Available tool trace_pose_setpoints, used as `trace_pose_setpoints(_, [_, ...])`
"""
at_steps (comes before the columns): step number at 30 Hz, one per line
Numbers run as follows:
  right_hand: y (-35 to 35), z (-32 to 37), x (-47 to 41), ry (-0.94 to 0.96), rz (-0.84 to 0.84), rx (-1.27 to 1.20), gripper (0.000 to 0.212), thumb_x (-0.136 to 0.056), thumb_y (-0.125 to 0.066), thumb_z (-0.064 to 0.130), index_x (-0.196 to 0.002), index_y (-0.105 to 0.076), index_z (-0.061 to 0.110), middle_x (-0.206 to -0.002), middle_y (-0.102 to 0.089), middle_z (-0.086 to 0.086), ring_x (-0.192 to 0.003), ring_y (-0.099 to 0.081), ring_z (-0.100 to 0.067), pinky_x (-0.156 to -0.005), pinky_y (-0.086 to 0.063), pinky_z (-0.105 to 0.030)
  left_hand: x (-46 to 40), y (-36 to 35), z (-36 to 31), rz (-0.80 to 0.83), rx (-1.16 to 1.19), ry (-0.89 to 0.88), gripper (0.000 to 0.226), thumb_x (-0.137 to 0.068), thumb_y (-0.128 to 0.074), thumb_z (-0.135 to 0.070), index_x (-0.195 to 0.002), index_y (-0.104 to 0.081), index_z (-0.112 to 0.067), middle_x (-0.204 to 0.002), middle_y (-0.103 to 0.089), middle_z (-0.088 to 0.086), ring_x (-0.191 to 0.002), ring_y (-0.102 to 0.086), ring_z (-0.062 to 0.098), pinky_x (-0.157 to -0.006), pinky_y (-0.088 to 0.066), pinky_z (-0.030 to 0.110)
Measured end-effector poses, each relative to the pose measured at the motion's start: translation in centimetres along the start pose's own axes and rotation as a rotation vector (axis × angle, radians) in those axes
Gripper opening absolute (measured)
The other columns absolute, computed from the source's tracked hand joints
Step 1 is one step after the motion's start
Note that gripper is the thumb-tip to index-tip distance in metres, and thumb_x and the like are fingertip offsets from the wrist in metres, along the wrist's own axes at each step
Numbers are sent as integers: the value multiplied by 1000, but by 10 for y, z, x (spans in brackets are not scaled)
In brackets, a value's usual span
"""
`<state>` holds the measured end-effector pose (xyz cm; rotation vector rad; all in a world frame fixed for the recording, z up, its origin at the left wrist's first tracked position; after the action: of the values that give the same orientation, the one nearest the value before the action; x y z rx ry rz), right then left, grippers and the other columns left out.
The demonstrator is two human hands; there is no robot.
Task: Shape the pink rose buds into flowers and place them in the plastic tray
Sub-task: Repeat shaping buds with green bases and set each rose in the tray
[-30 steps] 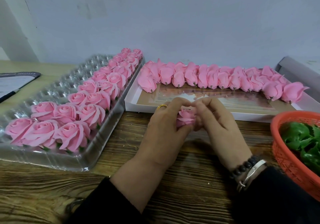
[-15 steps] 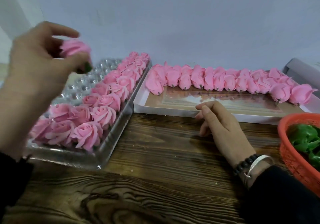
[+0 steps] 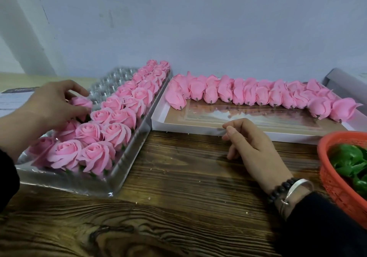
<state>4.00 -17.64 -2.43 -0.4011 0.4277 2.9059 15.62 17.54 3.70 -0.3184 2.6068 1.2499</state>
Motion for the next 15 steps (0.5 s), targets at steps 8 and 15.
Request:
trace_pose_setpoints(8, [-1, -2, 0, -3, 38, -30, 5, -90, -53, 22, -90, -57, 24, -69, -53, 1, -72, -61, -23, -55, -45, -9, 1, -10, -6, 132, -167, -42, 24, -69, -75, 0, -68, -61, -20, -70, -62, 6, -61, -54, 27, -62, -40, 25])
trace_pose_setpoints(15, [-1, 0, 1, -12, 63, -39, 6, -90, -54, 19, -91, -57, 25, -75, -53, -2, -60, -59, -16, -52, -48, -12, 0, -12, -12, 187, -307, -79, 23, -69, -66, 9, -61, -59, -11, -62, -63, 12, -57, -52, 25, -65, -36, 23])
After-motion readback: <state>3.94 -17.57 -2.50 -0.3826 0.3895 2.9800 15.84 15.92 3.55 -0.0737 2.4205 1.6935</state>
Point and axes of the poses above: each hand's wrist, its own x-axis away from the middle knuckle, its own y-axis out of the back of the hand, z = x × y, the point moved 1 cm from there along -x, towards the middle knuckle
